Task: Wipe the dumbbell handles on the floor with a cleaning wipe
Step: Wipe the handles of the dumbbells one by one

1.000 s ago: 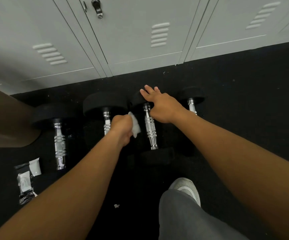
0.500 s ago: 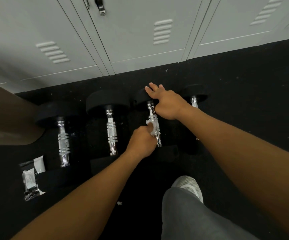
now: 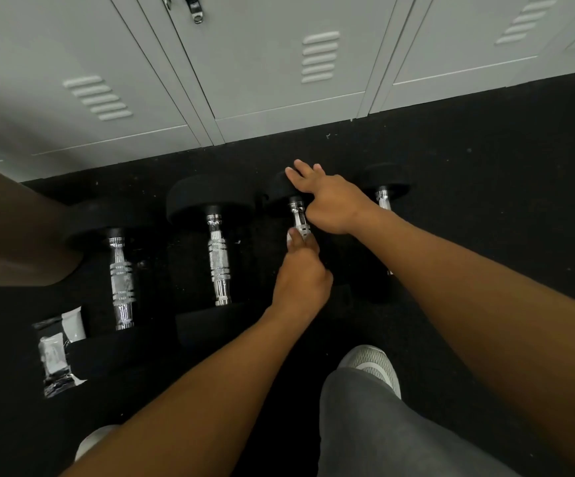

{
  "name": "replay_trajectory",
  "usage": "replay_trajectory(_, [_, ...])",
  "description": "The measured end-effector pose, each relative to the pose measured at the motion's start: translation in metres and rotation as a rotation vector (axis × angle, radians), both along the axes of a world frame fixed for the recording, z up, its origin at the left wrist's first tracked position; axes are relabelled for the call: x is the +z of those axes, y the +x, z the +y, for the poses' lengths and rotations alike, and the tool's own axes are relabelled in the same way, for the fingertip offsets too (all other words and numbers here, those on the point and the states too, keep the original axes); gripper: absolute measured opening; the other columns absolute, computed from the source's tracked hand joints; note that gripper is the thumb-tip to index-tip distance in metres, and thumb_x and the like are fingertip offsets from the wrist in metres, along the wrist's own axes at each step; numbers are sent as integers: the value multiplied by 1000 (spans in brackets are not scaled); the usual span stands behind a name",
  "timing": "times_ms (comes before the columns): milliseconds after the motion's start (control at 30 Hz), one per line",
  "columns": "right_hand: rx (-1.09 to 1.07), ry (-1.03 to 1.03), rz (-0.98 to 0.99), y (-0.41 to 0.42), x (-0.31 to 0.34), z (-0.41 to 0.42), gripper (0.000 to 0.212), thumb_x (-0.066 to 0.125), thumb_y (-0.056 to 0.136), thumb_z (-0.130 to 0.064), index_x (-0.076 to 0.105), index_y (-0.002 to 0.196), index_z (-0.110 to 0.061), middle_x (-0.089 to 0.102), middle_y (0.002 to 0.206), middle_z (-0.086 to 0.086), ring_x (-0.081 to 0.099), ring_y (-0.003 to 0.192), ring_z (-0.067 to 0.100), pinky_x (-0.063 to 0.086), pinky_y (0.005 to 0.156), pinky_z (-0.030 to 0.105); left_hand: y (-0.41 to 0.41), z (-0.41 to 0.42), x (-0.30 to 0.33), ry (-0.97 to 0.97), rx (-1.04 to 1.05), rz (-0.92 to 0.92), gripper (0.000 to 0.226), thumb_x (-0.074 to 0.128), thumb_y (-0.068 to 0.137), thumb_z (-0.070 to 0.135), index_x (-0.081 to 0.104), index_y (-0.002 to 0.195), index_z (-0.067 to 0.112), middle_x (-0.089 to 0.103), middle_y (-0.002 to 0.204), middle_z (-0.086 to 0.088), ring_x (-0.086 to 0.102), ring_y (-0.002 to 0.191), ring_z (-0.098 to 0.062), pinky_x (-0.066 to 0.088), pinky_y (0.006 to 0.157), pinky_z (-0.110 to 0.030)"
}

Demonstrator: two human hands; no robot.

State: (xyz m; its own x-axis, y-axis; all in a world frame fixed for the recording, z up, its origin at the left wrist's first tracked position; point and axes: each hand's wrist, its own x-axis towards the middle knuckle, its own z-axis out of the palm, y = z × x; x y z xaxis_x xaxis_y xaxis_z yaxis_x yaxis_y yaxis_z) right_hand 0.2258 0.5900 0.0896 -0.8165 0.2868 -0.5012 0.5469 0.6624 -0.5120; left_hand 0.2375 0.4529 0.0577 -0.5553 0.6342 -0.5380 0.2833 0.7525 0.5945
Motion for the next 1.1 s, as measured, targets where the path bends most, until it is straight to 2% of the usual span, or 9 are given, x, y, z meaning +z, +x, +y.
replay_trajectory(67, [-12, -11, 7, 2, 0, 2, 81, 46, 87, -1, 16, 157, -29, 3, 165, -10, 1, 152, 23, 21, 120, 43, -1, -11, 6, -67, -114, -14, 73, 49, 89, -1, 19, 155, 7, 31, 156, -22, 46, 134, -35, 46, 99, -32])
replay_trajectory(133, [-14, -21, 11, 3, 0, 1, 80, 46, 87, -2, 17, 157, -28, 3, 165, -10, 1, 152, 22, 20, 121, 42, -15, -17, 15, -39, -16, -10, 38, 49, 91, 5, 47, 129, 3, 63, 115, -19, 63, 99, -31, 43, 70, -25])
replay_trajectory(233, [6, -13, 22, 1, -1, -2, 81, 47, 87, -3, 15, 157, -28, 1, 165, -9, 0, 152, 22, 22, 120, 42, -57, -17, 21, 134, 650, -266, 19, 42, 88, -5, 56, 76, 1, 67, 53, -4, 63, 55, -22, 43, 56, -27])
replay_trajectory(367, [9, -8, 22, -2, -2, -6, 83, 47, 85, -2, 14, 157, -28, 0, 165, -9, -2, 152, 21, 23, 119, 41, -76, -12, -2, 270, 1244, -488, 21, 36, 99, 4, 56, 105, 0, 53, 31, 0, 67, 87, -30, 53, 93, -43])
replay_trajectory(433, [7, -5, 25, -2, -2, -7, 84, 47, 84, -1, 14, 157, -28, 0, 165, -10, -2, 152, 21, 25, 119, 40, -62, -2, -11, 265, 1247, -473, 25, 38, 103, 16, 57, 103, -1, 61, 43, -8, 69, 77, -30, 55, 84, -35])
replay_trajectory(567, [15, -7, 18, -2, -2, -7, 81, 51, 88, -7, 14, 157, -27, -1, 165, -9, -3, 152, 22, 23, 119, 41, -35, 19, -18, 351, 936, -413, 30, 44, 103, 25, 63, 91, 6, 60, 71, -10, 56, 60, -12, 46, 53, -19])
replay_trajectory(700, [1, -4, -5, -1, -2, -6, 85, 54, 86, -7, 12, 157, -29, -1, 165, -10, -3, 152, 22, 22, 119, 42, -20, 11, -12, 200, 302, -82, 47, 42, 94, 5, 45, 139, 14, 67, 99, -11, 66, 77, -18, 51, 55, -24])
replay_trajectory(833, [13, 11, -9, -1, 0, -5, 85, 48, 86, -2, 12, 157, -28, -2, 165, -9, -3, 152, 24, 26, 118, 42, -4, -7, -14, -14, -238, 86, 69, 43, 90, -2, 23, 154, 13, 8, 164, -17, 17, 150, -35, 43, 106, -48])
replay_trajectory(1100, [47, 31, 0, -3, 0, -8, 84, 48, 86, -2, 11, 157, -27, -3, 165, -8, -3, 152, 23, 26, 118, 43, -16, -24, 9, -185, -430, 71, 70, 44, 94, 9, 14, 158, 11, 12, 163, -20, 38, 138, -39, 38, 109, -39])
